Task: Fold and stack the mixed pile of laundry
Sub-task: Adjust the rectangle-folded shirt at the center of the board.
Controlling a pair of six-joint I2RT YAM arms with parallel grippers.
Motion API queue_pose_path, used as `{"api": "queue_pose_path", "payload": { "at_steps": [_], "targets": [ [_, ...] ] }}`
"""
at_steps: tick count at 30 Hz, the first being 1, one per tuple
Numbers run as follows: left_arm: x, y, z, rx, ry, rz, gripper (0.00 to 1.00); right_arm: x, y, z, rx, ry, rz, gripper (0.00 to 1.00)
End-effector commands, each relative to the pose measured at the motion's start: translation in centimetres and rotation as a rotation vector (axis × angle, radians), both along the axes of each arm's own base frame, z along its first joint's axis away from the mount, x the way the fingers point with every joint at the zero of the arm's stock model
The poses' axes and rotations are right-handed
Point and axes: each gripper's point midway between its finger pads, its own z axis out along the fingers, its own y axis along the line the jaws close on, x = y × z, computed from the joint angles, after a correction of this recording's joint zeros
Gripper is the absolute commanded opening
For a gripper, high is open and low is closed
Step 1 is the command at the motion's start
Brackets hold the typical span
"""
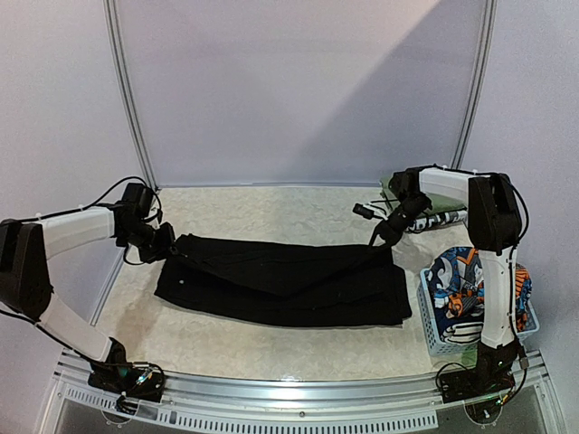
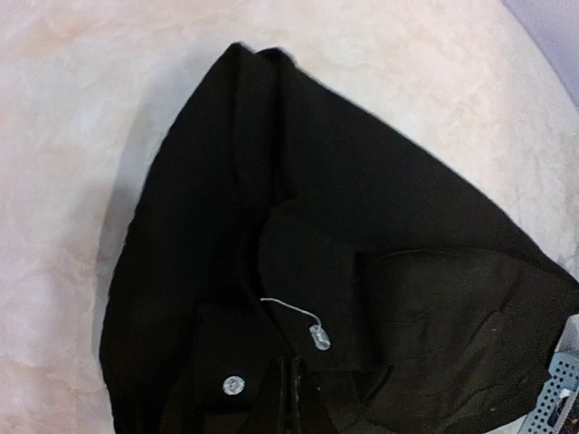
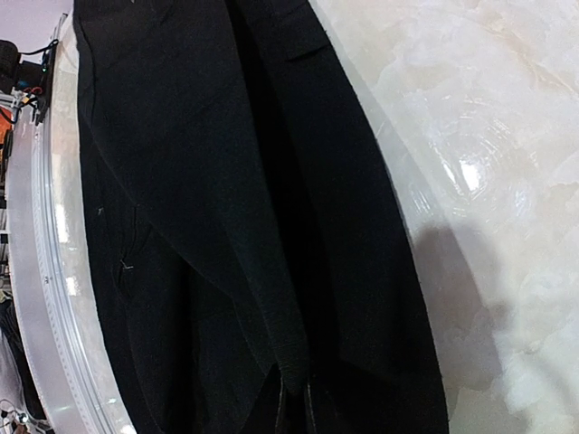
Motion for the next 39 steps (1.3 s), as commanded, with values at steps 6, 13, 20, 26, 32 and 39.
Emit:
{"api": "queue_pose_path", "payload": {
  "at_steps": [6,13,20,26,32,39],
  "targets": [
    [4.4,-3.5,11.2,-0.072,-0.422,-0.179,0.00,0.2,0.2,-0.3,0.017,0.012,0.002,0.08],
    [4.7,-2.0,4.9,0.031,-0.237,-0.188,0.00,0.3,0.2,-0.5,0.016,0.017,-0.002,0.08],
    [2.9,-0.8,1.8,0.025,-0.145,-0.112,0.00,0.2,0.2,-0.5,0.016,0.023,-0.003,0.09],
    [1.1,0.5,-0.1,0.072,-0.060,-0.079,0.00,-0.1,0.0,-1.0,0.001,0.028,0.006,0.09],
    [1.5,1.2,-1.0,0.104,-0.044,-0.068,0.00,0.2,-0.1,-1.3,-0.006,0.025,-0.004,0.10],
    [3.7,0.1,3.6,0.065,-0.224,-0.102,0.00,0.4,-0.1,-1.3,-0.010,0.021,-0.011,0.10]
  ]
}}
